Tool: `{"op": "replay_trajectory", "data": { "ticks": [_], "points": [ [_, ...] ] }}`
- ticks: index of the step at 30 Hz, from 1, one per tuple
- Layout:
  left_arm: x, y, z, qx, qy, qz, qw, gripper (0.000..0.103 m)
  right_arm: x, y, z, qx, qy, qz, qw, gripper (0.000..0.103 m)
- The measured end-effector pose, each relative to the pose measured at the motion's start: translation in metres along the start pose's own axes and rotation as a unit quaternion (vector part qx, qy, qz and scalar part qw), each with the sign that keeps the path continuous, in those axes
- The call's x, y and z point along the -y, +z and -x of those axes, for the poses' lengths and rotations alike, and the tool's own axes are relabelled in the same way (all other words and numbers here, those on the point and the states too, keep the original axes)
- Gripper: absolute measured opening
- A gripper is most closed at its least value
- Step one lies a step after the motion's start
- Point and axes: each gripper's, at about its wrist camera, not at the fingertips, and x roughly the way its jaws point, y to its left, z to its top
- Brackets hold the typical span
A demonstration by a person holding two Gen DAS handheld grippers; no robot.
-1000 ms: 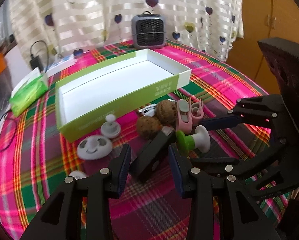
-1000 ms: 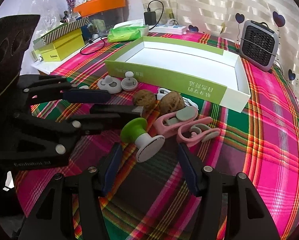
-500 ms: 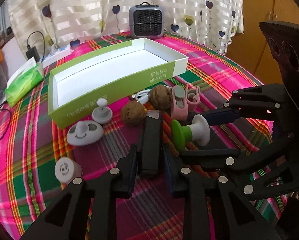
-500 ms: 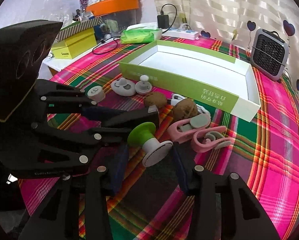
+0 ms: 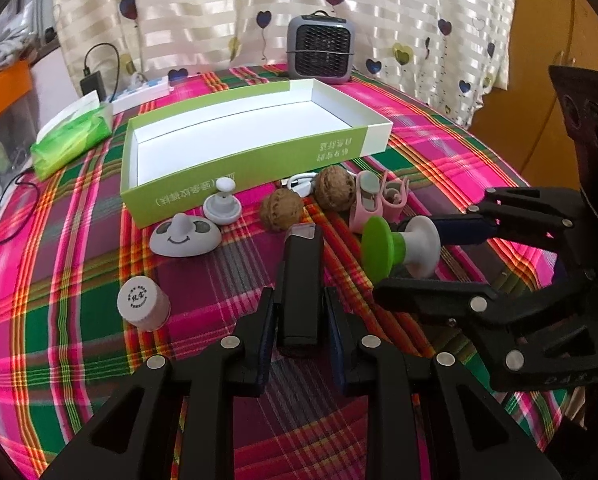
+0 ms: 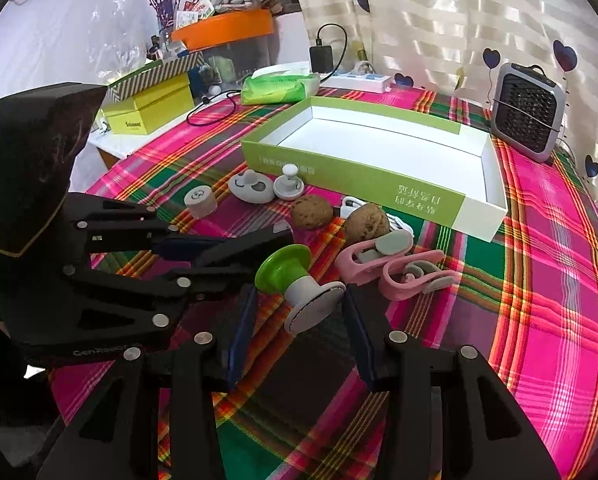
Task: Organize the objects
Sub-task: 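Carry the black device with the left gripper while the right gripper carries the holder into the box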
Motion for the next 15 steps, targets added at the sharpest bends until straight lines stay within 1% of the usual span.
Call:
{"op": "replay_trajectory", "data": {
  "ticks": [10,15],
  "points": [
    [-0.002,0.009,0.009,0.032,0.026,0.021,0.9989,0.021,0.003,0.003,0.014,0.030,-0.018,-0.016,0.999,0.045],
    [-0.003,0.014,0.012,0.044,0.028,0.022,0.9984,0.021,0.003,0.007,0.019,0.040,-0.027,-0.016,0.999,0.045]
  ]
}}
